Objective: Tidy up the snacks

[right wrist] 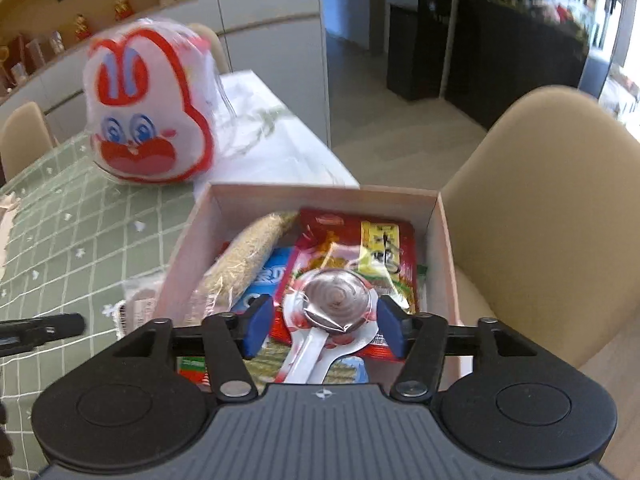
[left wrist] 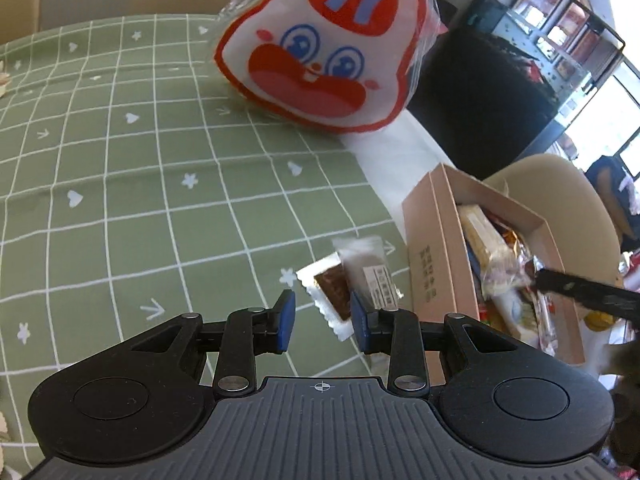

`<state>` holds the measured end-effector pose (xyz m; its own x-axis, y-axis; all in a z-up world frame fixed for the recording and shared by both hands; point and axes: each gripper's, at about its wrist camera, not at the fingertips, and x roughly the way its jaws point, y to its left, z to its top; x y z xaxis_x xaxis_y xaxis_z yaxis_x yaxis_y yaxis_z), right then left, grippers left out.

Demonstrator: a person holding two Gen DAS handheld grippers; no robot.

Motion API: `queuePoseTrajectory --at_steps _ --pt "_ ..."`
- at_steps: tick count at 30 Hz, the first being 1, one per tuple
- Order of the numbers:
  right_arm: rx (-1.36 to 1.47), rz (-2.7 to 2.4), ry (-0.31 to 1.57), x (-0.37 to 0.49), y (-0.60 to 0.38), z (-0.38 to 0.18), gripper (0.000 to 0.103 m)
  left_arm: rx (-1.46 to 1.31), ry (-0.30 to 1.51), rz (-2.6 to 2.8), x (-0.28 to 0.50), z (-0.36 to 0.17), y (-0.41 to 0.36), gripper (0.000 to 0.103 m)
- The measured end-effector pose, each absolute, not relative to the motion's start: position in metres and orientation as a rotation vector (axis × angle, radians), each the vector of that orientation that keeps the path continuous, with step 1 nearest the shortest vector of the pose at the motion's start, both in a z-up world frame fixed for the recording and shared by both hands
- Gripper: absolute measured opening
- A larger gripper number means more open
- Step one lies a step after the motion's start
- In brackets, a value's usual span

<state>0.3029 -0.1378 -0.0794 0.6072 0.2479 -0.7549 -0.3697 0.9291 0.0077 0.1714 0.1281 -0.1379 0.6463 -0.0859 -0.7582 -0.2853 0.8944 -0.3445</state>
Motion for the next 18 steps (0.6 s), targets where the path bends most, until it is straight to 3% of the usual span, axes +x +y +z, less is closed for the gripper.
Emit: queuePoseTrajectory --at_steps 8,13,17,18 --pt "-0.217 0.508 0.738 0.248 -0.121 -0.043 0.061 -0.471 0.884 0.101 0.149 -0.147 0.115 0.034" --pt "-0.197 0.648 0.834 0.265 -0.074 -0.033 0.061 -0.476 0.864 0.106 0.124 -0.141 0.113 0.034" --pt "-0.251 0.682 0.945 0.298 -0.015 -0.056 0.061 -0.494 0.860 0.105 0.110 -0.139 0.116 0.034" --pt "-0.268 0.672 0.965 0.304 -0.002 -0.065 0.054 -0.500 0.858 0.107 0.105 -0.138 0.118 0.034"
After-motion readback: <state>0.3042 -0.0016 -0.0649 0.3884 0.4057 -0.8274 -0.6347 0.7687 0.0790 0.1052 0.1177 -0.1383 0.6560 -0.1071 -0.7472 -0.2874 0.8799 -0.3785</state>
